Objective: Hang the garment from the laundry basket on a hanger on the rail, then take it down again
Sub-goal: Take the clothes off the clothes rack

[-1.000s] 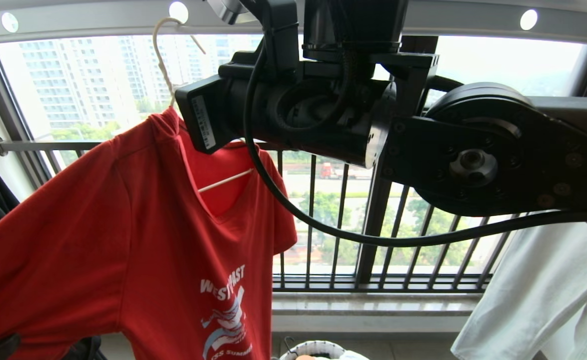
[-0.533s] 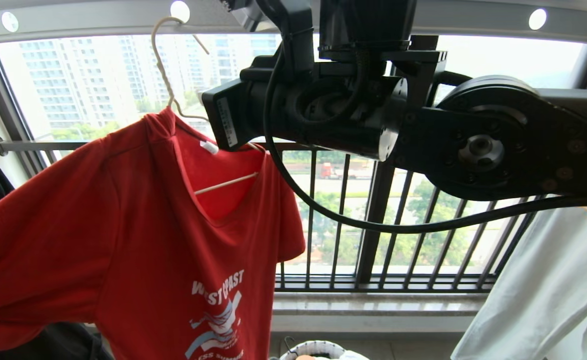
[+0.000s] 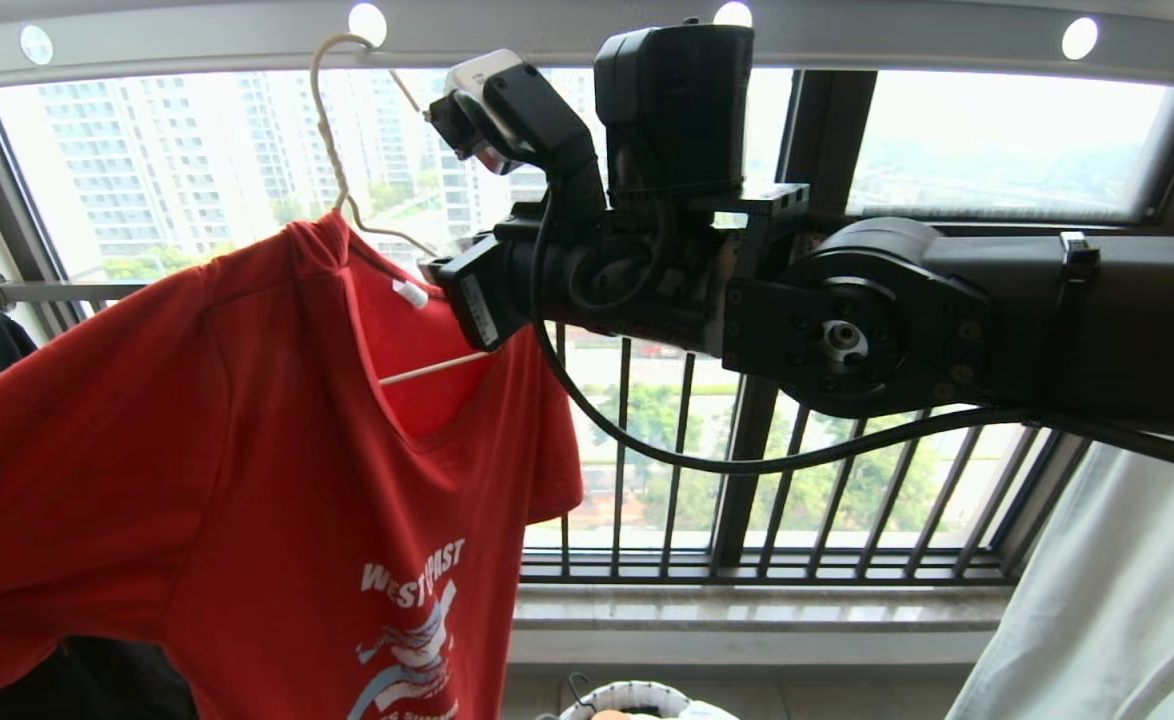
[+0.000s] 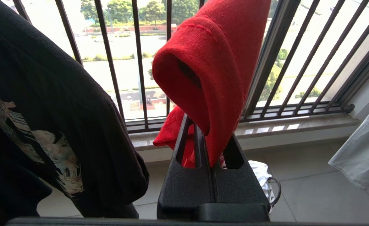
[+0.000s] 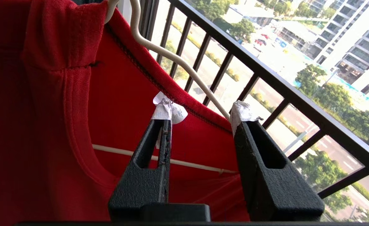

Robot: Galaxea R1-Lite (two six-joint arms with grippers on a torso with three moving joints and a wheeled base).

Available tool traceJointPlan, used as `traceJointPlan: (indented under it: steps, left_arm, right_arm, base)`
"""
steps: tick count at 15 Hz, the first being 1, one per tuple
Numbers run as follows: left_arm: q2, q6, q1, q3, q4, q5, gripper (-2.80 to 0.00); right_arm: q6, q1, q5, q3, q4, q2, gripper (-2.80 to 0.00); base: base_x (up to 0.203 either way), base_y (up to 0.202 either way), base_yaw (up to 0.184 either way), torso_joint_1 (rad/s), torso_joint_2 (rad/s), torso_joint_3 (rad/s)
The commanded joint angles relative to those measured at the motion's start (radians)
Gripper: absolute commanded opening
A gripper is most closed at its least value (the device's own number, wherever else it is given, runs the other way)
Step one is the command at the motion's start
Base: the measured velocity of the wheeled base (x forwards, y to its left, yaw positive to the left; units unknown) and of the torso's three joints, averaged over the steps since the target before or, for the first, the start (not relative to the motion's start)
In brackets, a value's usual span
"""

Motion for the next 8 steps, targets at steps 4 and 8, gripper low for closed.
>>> traceJointPlan:
  steps: [4,8]
  left_arm:
    - [0.004,0.0,0.0,-0.001,0.001,-0.001,-2.8]
    - [-0.001,-0.001,0.0,-0.001,0.001,-0.001,-2.8]
  right_arm:
    - [-0.034,-0.003,0.0,-0.012,-0.132,0.072,0.0]
    - [-0.059,-0.006,-0.023,-0.035,-0.218,0.129,0.0]
  base:
    - [0.0,0.0,0.0,0.0,0.0,0.0]
    - [0.0,0.0,0.0,0.0,0.0,0.0]
